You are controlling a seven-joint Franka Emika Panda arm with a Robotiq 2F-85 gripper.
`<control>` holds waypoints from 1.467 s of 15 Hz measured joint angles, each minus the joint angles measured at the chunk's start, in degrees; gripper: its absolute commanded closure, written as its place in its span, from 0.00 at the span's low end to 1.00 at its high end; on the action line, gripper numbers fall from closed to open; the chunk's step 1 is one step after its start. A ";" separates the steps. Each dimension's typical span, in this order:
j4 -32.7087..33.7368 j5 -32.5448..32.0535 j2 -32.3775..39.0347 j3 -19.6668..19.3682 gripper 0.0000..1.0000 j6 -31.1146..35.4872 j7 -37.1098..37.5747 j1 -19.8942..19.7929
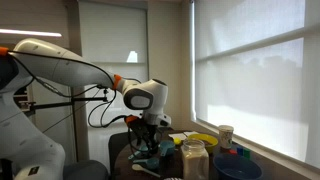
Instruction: Put the medium soup ladle in the large soup ladle and the small soup ladle in the medium soup ladle
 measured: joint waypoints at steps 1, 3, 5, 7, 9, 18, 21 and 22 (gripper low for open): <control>0.00 0.00 0.00 0.00 0.00 0.01 0.00 0.00; 0.00 0.00 0.00 0.00 0.00 0.01 0.00 0.00; 0.00 0.00 0.00 0.00 0.00 0.01 0.00 0.00; 0.00 0.00 0.00 0.00 0.00 0.01 0.00 0.00; 0.00 0.00 0.00 0.00 0.00 0.01 0.00 0.00; 2.45 0.00 0.42 6.02 0.00 4.06 2.85 0.10; 3.60 -0.08 0.90 8.73 0.00 4.49 4.12 0.31; 3.80 -0.10 1.13 9.38 0.00 4.83 4.15 0.48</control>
